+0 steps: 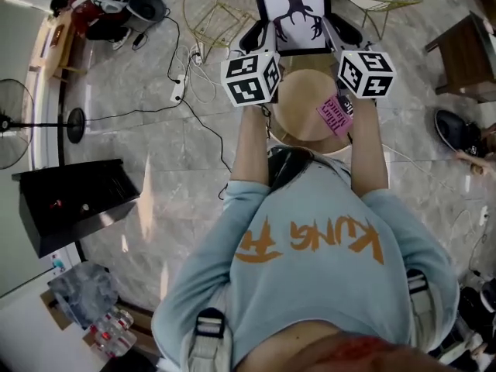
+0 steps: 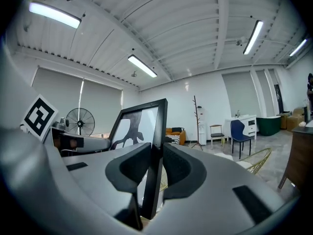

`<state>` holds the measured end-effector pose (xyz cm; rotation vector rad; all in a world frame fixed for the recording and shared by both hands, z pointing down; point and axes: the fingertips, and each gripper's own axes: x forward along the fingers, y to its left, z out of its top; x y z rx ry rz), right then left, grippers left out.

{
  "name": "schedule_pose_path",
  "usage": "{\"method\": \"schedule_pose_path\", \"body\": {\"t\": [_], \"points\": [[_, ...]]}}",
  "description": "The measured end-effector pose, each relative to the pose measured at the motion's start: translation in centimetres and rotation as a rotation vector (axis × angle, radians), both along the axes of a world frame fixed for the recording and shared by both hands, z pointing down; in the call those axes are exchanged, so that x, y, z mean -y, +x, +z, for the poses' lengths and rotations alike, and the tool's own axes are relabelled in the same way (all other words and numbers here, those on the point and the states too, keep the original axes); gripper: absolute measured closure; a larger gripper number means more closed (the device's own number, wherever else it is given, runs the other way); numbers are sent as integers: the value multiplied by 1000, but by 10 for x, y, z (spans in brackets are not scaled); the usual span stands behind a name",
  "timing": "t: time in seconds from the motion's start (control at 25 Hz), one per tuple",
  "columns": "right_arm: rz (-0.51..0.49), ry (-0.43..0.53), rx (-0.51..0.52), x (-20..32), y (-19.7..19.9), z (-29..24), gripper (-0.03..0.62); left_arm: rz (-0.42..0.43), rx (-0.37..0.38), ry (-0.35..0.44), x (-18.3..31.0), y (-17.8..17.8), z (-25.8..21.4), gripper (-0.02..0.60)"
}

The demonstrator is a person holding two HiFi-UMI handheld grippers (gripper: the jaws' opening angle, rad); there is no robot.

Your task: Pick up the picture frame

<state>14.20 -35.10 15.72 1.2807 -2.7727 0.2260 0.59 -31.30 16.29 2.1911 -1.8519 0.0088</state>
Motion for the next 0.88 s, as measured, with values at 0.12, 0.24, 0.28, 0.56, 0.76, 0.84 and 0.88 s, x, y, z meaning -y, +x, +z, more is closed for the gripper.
{"method": "schedule_pose_path", "body": {"t": [0.12, 0.24, 0.28, 0.56, 0.76, 0.84, 0.88], "points": [[-4, 32, 12, -2, 5, -18, 520, -1, 16, 33, -2, 5, -18, 500], [-7, 61, 23, -2, 5, -32, 520, 0, 40, 61, -3, 5, -33, 500], [-8, 65, 26, -2, 3, -33, 520, 0, 48, 65, -3, 4, -35, 500], [-11, 76, 28, 5, -5, -29, 520, -5, 47, 78, 4, -5, -32, 500], [-19, 80, 27, -1, -5, -33, 520, -6, 44, 83, -3, -4, -35, 500], [-16, 80, 29, -3, -1, -33, 520, -4, 42, 82, -5, -1, -35, 500], [-15, 80, 29, -4, 0, -33, 520, -3, 42, 81, -6, 0, -35, 500]]}}
